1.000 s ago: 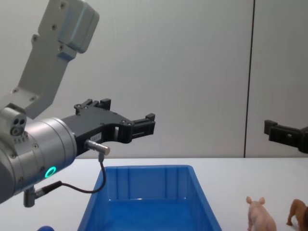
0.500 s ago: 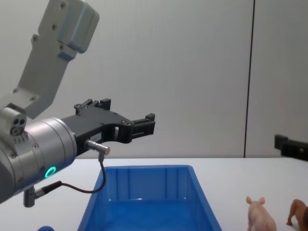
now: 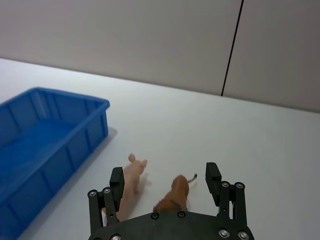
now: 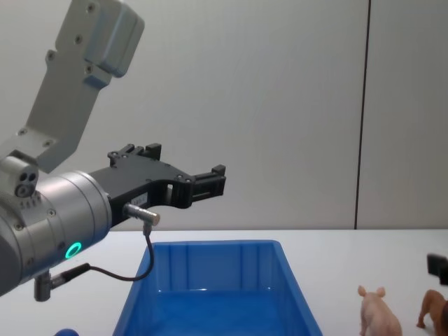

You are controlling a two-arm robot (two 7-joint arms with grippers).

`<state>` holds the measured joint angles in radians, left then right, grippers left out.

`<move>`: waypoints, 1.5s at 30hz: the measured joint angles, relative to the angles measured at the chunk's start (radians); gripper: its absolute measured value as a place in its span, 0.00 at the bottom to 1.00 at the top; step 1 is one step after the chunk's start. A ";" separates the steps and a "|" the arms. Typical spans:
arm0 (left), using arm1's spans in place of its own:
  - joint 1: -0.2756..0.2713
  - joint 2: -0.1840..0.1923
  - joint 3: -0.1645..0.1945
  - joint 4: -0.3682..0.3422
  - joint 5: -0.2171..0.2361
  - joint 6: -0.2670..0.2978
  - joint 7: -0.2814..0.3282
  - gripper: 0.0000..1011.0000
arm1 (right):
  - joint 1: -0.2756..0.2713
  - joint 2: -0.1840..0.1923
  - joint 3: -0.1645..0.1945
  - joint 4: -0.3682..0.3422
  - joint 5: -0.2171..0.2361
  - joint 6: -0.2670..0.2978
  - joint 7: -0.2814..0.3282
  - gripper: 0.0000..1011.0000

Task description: Pick up the two dolls from the table and place them into the box.

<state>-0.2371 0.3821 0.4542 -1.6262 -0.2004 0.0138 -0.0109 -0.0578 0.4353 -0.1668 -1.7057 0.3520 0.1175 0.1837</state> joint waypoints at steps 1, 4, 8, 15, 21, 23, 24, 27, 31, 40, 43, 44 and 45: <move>0.000 0.000 0.000 0.000 0.000 0.000 0.000 0.99 | 0.000 0.004 0.002 0.009 0.002 0.008 0.005 0.99; 0.000 0.000 0.000 0.000 0.000 0.000 0.000 0.99 | 0.002 0.009 0.006 0.027 0.006 0.026 0.019 0.99; 0.000 0.000 0.000 0.000 0.000 0.000 0.000 0.99 | 0.012 0.012 0.008 0.057 0.012 0.046 0.043 0.99; 0.000 0.000 0.000 0.000 0.000 0.000 0.000 0.99 | 0.034 0.006 0.004 0.104 0.015 0.067 0.078 0.99; 0.000 0.000 0.000 0.000 0.000 0.000 0.000 0.99 | 0.061 -0.007 -0.005 0.150 0.014 0.080 0.106 0.96; 0.000 0.000 0.000 0.000 0.000 0.000 0.000 0.99 | 0.071 -0.012 -0.008 0.167 0.012 0.083 0.112 0.92; 0.000 0.000 0.000 0.000 0.000 0.000 0.000 0.99 | 0.073 -0.014 -0.009 0.170 0.012 0.084 0.114 0.89; 0.000 0.000 0.000 0.000 0.000 0.000 0.000 0.99 | 0.084 -0.020 -0.013 0.188 0.009 0.086 0.122 0.81; 0.000 0.000 0.000 0.000 0.000 0.000 0.000 0.99 | 0.094 -0.025 -0.016 0.201 0.004 0.086 0.128 0.70; 0.000 0.000 0.000 0.000 0.000 0.000 0.000 0.99 | 0.104 -0.029 -0.020 0.207 -0.014 0.065 0.125 0.45; 0.000 0.000 0.000 0.000 0.000 0.000 0.000 0.99 | 0.106 -0.029 -0.020 0.197 -0.022 0.051 0.119 0.43; 0.000 0.000 0.000 0.000 0.000 0.000 0.000 0.99 | 0.106 -0.029 -0.020 0.194 -0.023 0.048 0.117 0.43; 0.000 0.000 0.000 0.000 0.000 0.000 0.000 0.99 | 0.109 -0.029 -0.019 0.187 -0.027 0.041 0.116 0.43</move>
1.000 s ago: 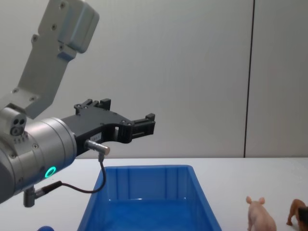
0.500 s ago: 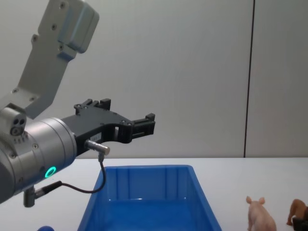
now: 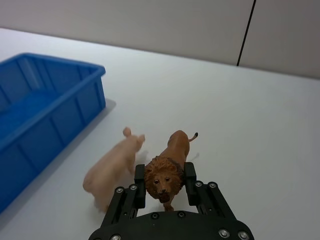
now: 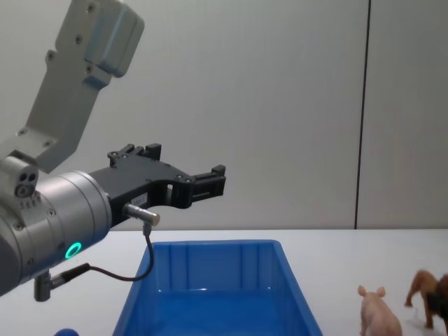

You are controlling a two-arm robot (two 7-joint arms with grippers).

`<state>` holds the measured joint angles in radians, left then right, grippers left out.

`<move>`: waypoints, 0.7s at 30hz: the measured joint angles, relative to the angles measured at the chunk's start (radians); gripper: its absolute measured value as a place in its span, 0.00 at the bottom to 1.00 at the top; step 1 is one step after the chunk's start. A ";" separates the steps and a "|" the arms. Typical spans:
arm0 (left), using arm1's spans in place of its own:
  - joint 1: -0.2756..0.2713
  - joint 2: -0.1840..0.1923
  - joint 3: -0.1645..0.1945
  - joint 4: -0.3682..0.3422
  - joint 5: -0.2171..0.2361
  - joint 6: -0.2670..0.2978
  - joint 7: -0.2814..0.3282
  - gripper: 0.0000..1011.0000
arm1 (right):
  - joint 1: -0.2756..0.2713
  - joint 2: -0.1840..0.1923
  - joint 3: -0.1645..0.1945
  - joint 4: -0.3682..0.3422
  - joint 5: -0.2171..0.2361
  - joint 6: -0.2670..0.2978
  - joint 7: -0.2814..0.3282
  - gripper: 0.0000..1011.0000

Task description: Pick up the two dolls from the table and place them into the box.

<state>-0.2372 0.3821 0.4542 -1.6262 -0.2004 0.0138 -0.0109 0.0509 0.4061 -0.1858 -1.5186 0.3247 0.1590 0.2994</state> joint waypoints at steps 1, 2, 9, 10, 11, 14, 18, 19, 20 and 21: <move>0.000 0.000 0.000 0.000 0.000 0.000 0.000 0.99 | 0.001 0.000 0.000 -0.004 -0.002 -0.003 0.000 0.43; 0.000 0.000 0.000 0.000 0.000 0.000 0.000 0.99 | 0.003 0.000 0.001 -0.009 -0.003 -0.005 0.000 0.43; 0.000 0.000 0.000 0.000 0.000 0.000 0.000 0.99 | 0.034 -0.003 0.002 -0.043 -0.015 -0.019 0.030 0.43; 0.000 0.000 0.000 0.000 0.000 0.000 0.000 0.99 | 0.034 -0.003 0.002 -0.043 -0.015 -0.019 0.030 0.43; 0.000 0.000 0.000 0.000 0.000 0.000 0.000 0.99 | 0.038 -0.005 0.001 -0.045 -0.016 -0.019 0.037 0.43; 0.000 0.000 0.000 0.000 0.000 0.000 0.000 0.99 | 0.063 -0.013 -0.004 -0.054 -0.020 -0.019 0.069 0.43; 0.000 0.000 0.000 0.000 0.000 0.000 0.000 0.99 | 0.091 -0.027 -0.014 -0.056 -0.025 -0.012 0.106 0.43; 0.000 0.000 0.000 0.000 0.000 0.000 0.000 0.99 | 0.098 -0.031 -0.015 -0.056 -0.026 -0.010 0.114 0.43; 0.000 0.000 0.000 0.000 0.000 0.000 0.000 0.99 | 0.110 -0.038 -0.021 -0.056 -0.028 -0.006 0.128 0.43; 0.000 0.000 0.000 0.000 0.000 0.000 0.000 0.99 | 0.115 -0.042 -0.024 -0.054 -0.029 -0.002 0.138 0.43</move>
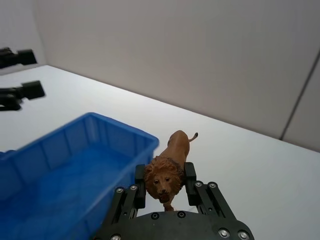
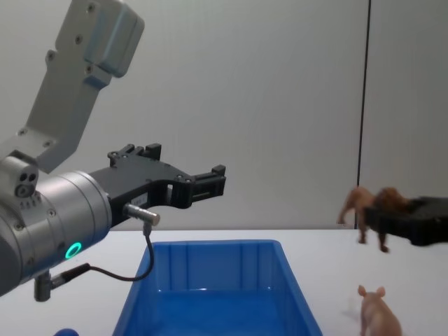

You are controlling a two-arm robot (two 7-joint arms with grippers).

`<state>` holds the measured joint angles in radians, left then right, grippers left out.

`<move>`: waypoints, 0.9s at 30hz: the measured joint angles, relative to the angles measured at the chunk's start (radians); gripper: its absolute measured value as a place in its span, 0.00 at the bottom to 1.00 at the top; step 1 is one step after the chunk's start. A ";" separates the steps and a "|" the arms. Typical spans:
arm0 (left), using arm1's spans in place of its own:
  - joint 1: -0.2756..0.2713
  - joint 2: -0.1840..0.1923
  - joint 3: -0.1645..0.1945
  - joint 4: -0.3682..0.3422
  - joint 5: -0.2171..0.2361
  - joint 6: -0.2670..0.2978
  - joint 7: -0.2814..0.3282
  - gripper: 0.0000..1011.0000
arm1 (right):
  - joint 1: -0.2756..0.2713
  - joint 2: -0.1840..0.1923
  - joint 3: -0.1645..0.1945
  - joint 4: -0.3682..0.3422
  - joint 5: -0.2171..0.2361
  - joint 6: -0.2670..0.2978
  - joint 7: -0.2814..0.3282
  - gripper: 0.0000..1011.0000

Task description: Pick up the two dolls from the table and place them into the box.

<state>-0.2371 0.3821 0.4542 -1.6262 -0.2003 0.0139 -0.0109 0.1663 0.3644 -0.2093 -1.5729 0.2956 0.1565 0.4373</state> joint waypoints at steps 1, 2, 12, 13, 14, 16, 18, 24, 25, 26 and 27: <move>0.000 0.000 0.000 0.000 0.000 0.000 0.000 0.99 | 0.006 -0.004 -0.003 0.002 -0.001 0.003 0.008 0.43; 0.000 0.000 0.000 0.000 0.000 0.000 0.000 0.99 | 0.012 -0.008 -0.006 0.004 -0.002 0.006 0.015 0.43; 0.000 0.000 0.000 0.000 0.000 0.000 0.000 0.99 | 0.095 -0.080 -0.059 0.066 -0.015 0.061 0.110 0.43; 0.000 0.000 0.000 0.000 0.000 0.000 0.000 0.99 | 0.100 -0.084 -0.063 0.072 -0.016 0.066 0.117 0.43; 0.000 0.000 0.000 0.000 0.000 0.000 0.000 0.99 | 0.111 -0.095 -0.072 0.085 -0.018 0.073 0.126 0.43; 0.000 0.000 0.000 0.000 0.000 0.000 0.000 0.99 | 0.123 -0.107 -0.081 0.100 -0.020 0.081 0.139 0.44; 0.000 0.000 0.000 0.000 0.000 0.000 0.000 0.99 | 0.130 -0.114 -0.088 0.110 -0.020 0.085 0.146 0.46; 0.000 0.000 0.000 0.000 0.000 0.000 0.000 0.99 | 0.151 -0.136 -0.106 0.144 -0.021 0.099 0.164 0.65; 0.000 0.000 0.000 0.000 0.000 0.000 0.000 0.99 | 0.152 -0.137 -0.107 0.146 -0.021 0.100 0.165 0.65; 0.000 0.000 0.000 0.000 0.000 0.000 0.000 0.99 | 0.155 -0.140 -0.109 0.152 -0.019 0.101 0.167 0.71; 0.000 0.000 0.000 0.000 0.000 0.000 0.000 0.99 | 0.157 -0.141 -0.111 0.156 -0.016 0.102 0.168 0.73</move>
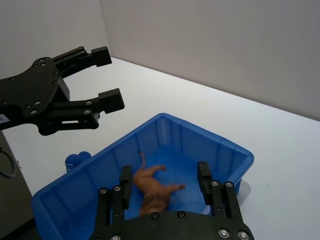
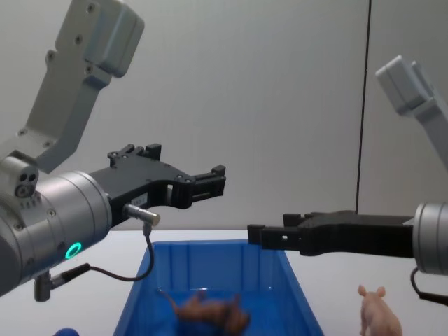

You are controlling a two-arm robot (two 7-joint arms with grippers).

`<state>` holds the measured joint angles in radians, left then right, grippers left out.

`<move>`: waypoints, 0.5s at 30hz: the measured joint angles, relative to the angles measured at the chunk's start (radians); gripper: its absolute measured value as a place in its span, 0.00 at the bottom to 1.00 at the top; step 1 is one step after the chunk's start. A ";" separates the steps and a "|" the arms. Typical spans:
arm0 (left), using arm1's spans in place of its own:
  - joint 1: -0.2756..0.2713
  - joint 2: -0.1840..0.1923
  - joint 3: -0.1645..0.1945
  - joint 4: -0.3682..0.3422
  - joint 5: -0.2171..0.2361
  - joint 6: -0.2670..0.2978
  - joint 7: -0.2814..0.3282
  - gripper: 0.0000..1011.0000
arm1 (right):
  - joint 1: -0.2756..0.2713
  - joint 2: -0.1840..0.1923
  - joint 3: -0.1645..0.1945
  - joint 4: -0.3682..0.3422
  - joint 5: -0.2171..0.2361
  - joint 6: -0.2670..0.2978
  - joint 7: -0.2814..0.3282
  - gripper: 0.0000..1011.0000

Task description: Pick up the two dolls from the table and place them into the box.

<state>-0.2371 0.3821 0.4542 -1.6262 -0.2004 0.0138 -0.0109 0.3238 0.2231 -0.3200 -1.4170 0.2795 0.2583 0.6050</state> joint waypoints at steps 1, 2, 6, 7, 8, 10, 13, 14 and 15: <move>0.000 0.000 0.000 0.000 0.000 0.000 0.000 0.99 | 0.000 0.000 0.000 0.000 0.000 0.000 0.000 0.79; 0.000 0.000 0.000 0.000 0.000 0.000 0.000 0.99 | 0.001 0.000 0.000 0.002 0.003 0.000 0.000 0.81; 0.000 0.000 0.000 0.000 0.000 0.000 0.000 0.99 | 0.000 0.004 0.003 0.004 0.012 -0.003 -0.004 0.91; 0.000 0.000 0.000 0.000 0.000 0.000 0.000 0.99 | -0.001 0.006 0.004 0.003 0.014 -0.004 -0.006 0.93; 0.000 0.000 0.000 0.000 0.000 0.000 0.000 0.99 | -0.006 0.011 0.008 0.000 0.019 -0.006 -0.012 0.97; 0.000 0.000 0.000 0.000 0.000 0.000 0.000 0.99 | -0.011 0.017 0.012 -0.005 0.024 -0.010 -0.019 0.99; 0.000 0.000 0.000 0.000 0.000 0.000 0.000 0.99 | -0.029 0.035 0.024 -0.024 0.037 -0.019 -0.040 0.99; 0.000 0.000 0.000 0.000 0.000 0.000 0.000 0.99 | -0.029 0.035 0.024 -0.024 0.037 -0.019 -0.040 0.99; 0.000 0.000 0.000 0.000 0.000 0.000 0.000 0.99 | -0.038 0.043 0.029 -0.033 0.042 -0.022 -0.050 0.99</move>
<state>-0.2371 0.3821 0.4542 -1.6262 -0.2004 0.0138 -0.0109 0.2856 0.2662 -0.2914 -1.4497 0.3215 0.2361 0.5546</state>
